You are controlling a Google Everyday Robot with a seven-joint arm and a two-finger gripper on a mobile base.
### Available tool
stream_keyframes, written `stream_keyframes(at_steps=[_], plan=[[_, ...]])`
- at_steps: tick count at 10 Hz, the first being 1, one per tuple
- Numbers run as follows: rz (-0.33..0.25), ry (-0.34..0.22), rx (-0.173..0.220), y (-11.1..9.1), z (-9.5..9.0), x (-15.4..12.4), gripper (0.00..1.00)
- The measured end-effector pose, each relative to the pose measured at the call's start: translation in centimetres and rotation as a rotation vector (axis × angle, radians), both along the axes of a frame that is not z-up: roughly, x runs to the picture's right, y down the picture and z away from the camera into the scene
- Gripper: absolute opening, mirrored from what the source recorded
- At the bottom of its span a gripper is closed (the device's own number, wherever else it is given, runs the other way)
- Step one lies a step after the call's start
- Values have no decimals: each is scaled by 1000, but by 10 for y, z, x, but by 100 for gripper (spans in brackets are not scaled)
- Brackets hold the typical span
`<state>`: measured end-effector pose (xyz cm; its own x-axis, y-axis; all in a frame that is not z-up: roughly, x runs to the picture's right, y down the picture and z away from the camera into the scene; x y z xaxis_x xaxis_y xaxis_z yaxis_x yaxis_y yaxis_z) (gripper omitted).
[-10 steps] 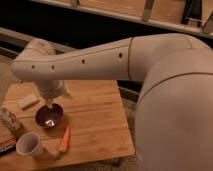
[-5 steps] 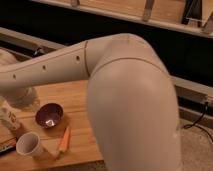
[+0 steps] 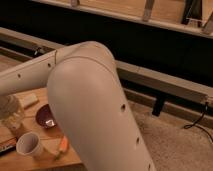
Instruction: Push the eraser across the table
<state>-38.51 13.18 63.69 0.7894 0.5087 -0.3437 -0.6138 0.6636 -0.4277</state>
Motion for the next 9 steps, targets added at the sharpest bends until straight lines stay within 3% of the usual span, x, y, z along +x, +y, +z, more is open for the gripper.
stream_keyframes(at_steps=[5,7,9], plan=[[-90,6,-34,38,35,-27,0],[-125,-8,-54,58,56,-35,0],[-163,-36,-48,72,71,-42,0]])
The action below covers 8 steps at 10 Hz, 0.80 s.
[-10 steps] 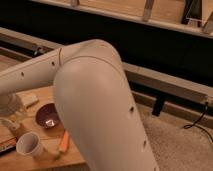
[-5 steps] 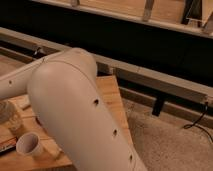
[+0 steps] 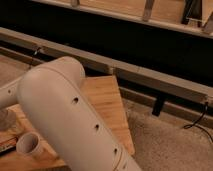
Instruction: Push the eraser across the table
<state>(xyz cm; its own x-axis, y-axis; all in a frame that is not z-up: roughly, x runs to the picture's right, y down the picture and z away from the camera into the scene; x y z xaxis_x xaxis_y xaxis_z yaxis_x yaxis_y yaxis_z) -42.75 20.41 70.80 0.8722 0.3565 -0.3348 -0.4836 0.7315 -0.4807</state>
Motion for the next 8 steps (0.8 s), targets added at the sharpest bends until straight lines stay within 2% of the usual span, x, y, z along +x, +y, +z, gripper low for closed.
stream_keyframes(at_steps=[2,8], plan=[[-28,-40,22,9,13,-9,0],[-83,-84,46,34,32,-27,0]])
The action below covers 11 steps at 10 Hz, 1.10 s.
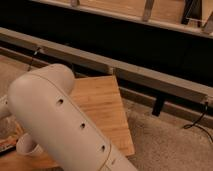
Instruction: Push the eraser across the table
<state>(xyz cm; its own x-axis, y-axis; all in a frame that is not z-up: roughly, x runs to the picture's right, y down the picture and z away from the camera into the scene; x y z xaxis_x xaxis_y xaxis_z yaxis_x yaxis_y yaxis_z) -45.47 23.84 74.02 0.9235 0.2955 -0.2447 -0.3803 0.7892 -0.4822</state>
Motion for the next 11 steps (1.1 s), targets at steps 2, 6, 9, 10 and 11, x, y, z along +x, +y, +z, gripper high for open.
stream_keyframes(at_steps=[2,6,9,10,11], plan=[[17,6,38,-6,11,-6,0],[57,84,95,-22,39,-4,0],[57,127,97,-16,55,-5,0],[56,134,90,-12,58,-6,0],[56,139,84,-8,61,-8,0]])
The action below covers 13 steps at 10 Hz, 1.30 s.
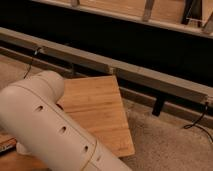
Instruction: Push the eraser across the table
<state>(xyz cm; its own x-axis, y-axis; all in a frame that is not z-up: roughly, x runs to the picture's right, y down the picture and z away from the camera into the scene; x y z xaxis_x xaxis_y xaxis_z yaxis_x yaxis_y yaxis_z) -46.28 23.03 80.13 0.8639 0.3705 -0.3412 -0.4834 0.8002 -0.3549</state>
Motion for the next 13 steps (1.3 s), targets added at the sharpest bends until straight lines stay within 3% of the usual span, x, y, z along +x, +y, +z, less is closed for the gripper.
stream_keyframes(at_steps=[4,6,11,13], plan=[[-6,-18,-30,7,2,-12,0],[-35,-50,-62,18,-7,-23,0],[-232,-107,-125,77,-36,-35,0],[-282,-186,-141,103,-56,-54,0]])
